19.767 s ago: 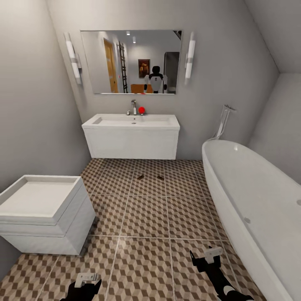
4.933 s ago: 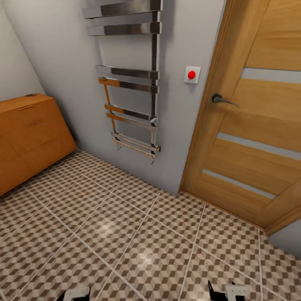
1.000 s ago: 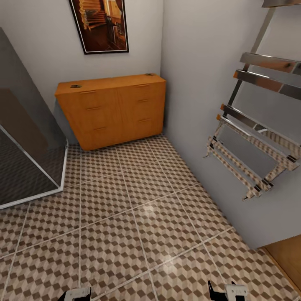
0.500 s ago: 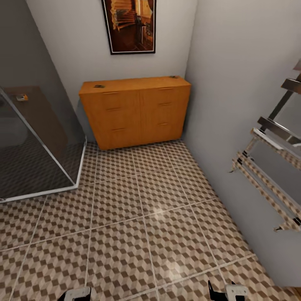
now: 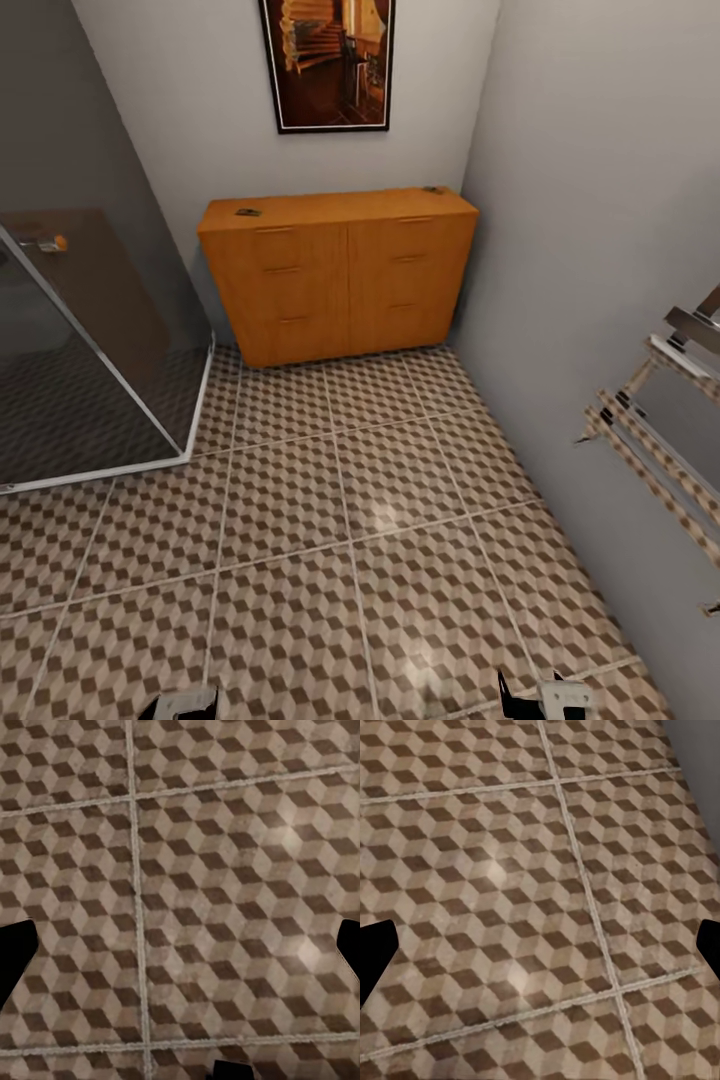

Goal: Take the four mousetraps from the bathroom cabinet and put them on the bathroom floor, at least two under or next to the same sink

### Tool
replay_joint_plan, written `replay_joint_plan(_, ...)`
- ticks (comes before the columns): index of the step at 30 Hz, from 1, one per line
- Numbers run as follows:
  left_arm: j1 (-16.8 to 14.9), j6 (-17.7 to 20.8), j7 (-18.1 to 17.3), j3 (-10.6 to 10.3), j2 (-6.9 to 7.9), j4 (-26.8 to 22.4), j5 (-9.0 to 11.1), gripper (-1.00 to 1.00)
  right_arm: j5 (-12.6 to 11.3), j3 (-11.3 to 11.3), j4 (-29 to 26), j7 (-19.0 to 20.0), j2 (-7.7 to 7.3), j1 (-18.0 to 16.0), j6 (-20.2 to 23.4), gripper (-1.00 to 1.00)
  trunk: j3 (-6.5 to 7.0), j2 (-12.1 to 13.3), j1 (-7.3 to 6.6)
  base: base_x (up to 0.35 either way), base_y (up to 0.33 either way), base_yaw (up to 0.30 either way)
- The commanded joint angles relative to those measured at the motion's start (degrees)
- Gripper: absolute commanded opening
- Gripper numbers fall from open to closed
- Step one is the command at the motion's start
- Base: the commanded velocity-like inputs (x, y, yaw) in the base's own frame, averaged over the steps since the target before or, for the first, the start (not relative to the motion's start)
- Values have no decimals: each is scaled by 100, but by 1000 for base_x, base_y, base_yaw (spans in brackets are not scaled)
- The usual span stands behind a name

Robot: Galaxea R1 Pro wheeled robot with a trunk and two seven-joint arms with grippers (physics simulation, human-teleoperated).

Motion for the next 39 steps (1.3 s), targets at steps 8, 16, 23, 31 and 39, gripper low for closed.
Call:
replay_joint_plan(8, -12, -35, -7, 17, 0, 23, 8, 100, -56, 53, 3, -9, 0, -3, -15, 100, -4, -2, 3, 251, 0, 1)
replay_joint_plan(16, -11, -36, -7, 17, 0, 23, 8, 100, -56, 53, 3, -9, 0, -3, -15, 100, -4, -2, 3, 240, -45, 0)
replay_joint_plan(23, -10, -40, -7, 22, 0, 23, 6, 100, -61, 49, 3, -9, 0, -3, -15, 100, -4, -2, 3, 77, -33, 0)
replay_joint_plan(31, -13, -41, -7, 23, 0, 23, 8, 100, -64, 46, 3, -9, 0, -3, -19, 100, -4, -2, 3, 8, -4, 28)
replay_joint_plan(39, -13, -41, -7, 23, 0, 23, 9, 100, -64, 48, 3, -10, 0, -3, -15, 100, -10, -2, 3, 1, -6, 219)
